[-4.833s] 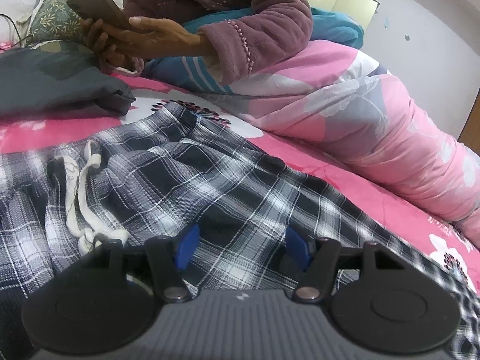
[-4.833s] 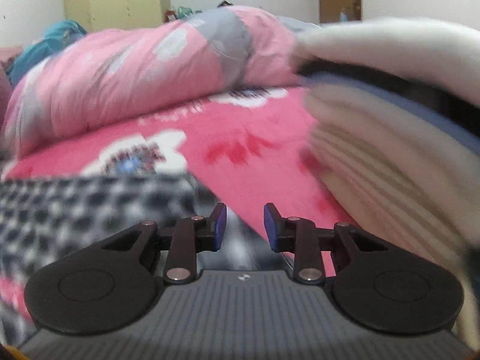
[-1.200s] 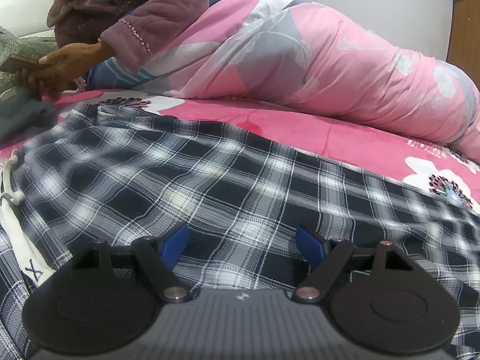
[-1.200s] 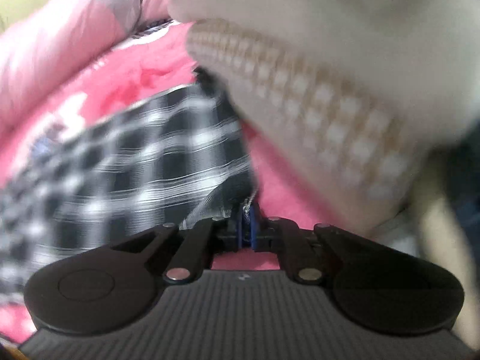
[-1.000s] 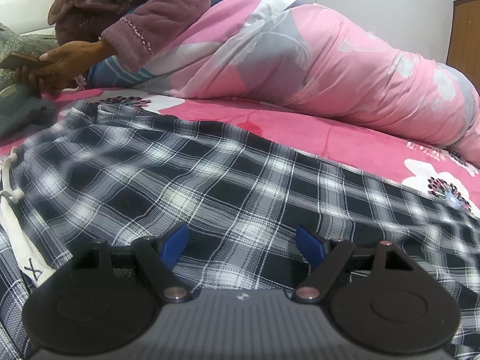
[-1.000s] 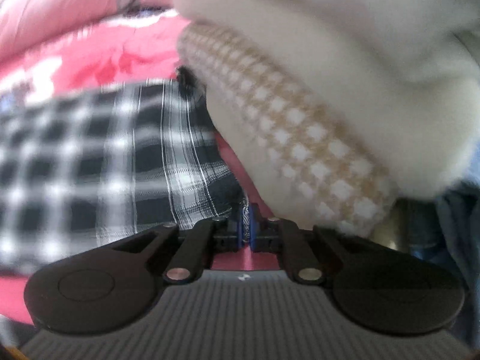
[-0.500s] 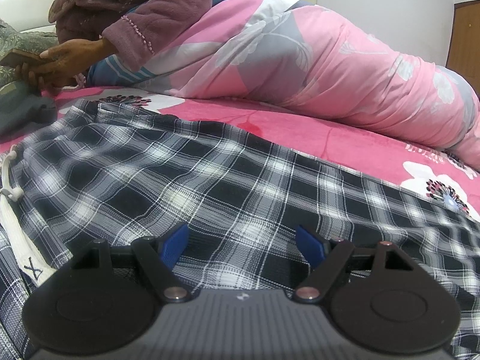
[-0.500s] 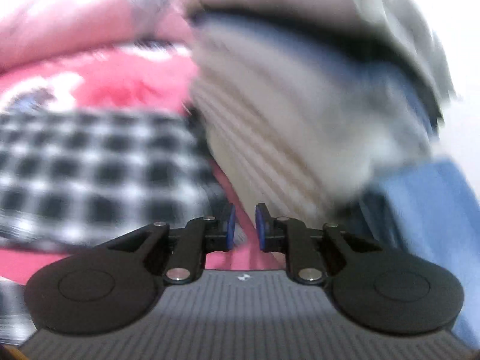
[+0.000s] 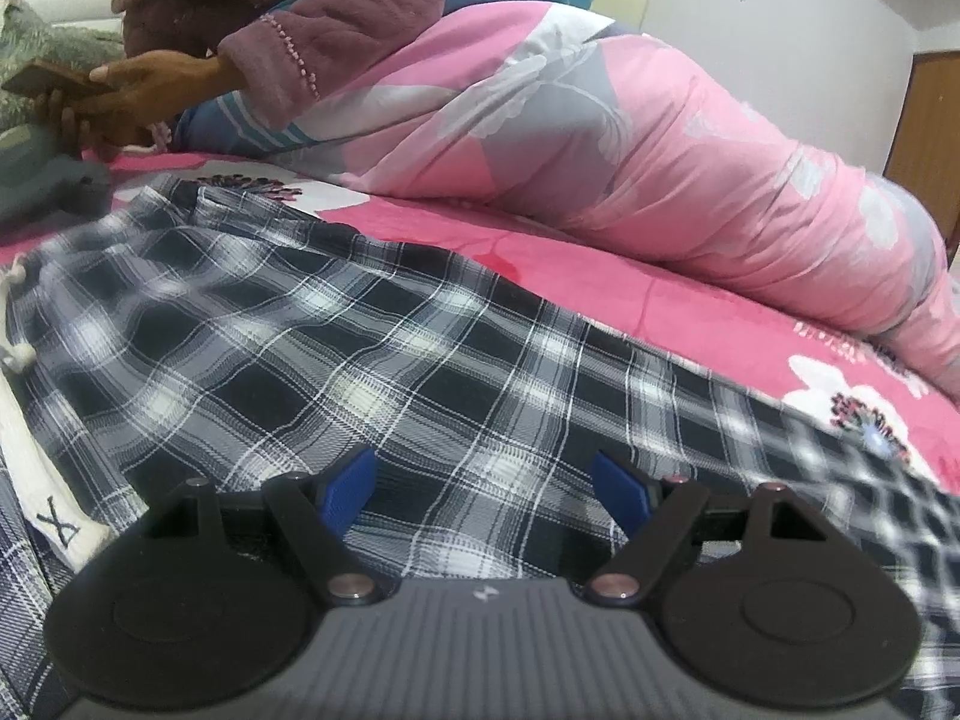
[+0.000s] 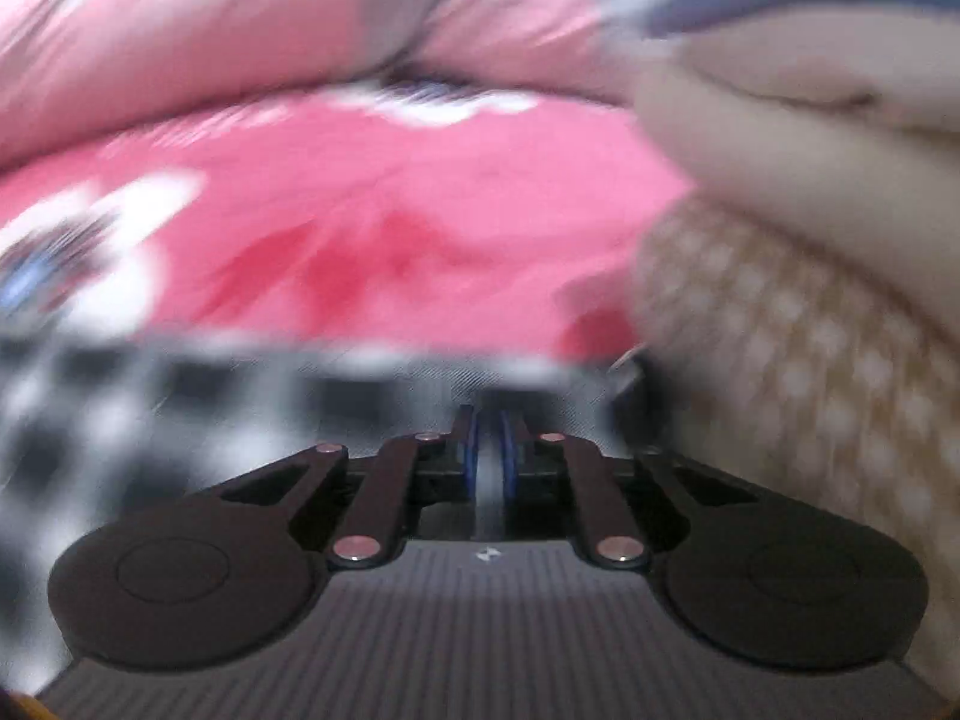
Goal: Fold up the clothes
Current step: 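Open the right gripper and lift both grippers off the garment, then lower the left gripper onto the folded plaid bundle and close it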
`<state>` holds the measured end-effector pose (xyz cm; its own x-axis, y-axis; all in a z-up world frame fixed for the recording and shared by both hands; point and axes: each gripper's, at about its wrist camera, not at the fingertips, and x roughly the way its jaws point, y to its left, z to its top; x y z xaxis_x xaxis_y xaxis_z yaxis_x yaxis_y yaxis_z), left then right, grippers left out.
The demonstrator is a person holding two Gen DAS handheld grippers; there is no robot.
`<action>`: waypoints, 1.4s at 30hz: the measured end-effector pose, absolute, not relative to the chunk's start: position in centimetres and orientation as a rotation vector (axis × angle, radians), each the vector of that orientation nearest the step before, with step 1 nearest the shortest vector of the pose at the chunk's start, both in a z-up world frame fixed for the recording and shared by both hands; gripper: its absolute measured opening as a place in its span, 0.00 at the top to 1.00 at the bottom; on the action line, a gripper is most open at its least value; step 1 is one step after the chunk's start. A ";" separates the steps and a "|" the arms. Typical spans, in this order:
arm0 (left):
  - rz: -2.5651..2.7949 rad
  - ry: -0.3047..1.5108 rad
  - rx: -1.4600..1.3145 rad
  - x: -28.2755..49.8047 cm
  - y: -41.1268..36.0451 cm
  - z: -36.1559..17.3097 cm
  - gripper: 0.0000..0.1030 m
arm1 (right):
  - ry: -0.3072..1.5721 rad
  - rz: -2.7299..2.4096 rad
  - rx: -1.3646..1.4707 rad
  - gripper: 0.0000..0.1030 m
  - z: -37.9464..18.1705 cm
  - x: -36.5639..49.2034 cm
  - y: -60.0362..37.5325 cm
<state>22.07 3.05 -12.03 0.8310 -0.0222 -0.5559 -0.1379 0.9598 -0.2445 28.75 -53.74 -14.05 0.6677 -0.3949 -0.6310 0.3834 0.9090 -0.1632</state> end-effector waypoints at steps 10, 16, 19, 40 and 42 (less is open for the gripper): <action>0.012 0.573 -0.331 21.8 3.4 -11.6 0.16 | 0.561 -0.241 0.041 0.92 -7.2 18.0 -47.5; -0.047 0.569 -0.233 17.2 1.4 -6.9 0.14 | 0.564 0.001 0.114 0.74 -4.6 7.7 -41.5; -0.099 0.584 -0.185 13.1 1.1 -5.2 0.11 | 0.531 0.131 0.261 0.56 -4.9 3.3 -40.3; 0.270 0.570 -0.689 3.8 28.1 -8.2 0.47 | 0.512 0.712 0.039 0.61 -5.9 -3.1 -19.9; 0.244 0.590 -0.729 4.7 29.0 -9.1 0.48 | 0.498 0.786 -0.157 0.63 -6.3 -2.7 -15.2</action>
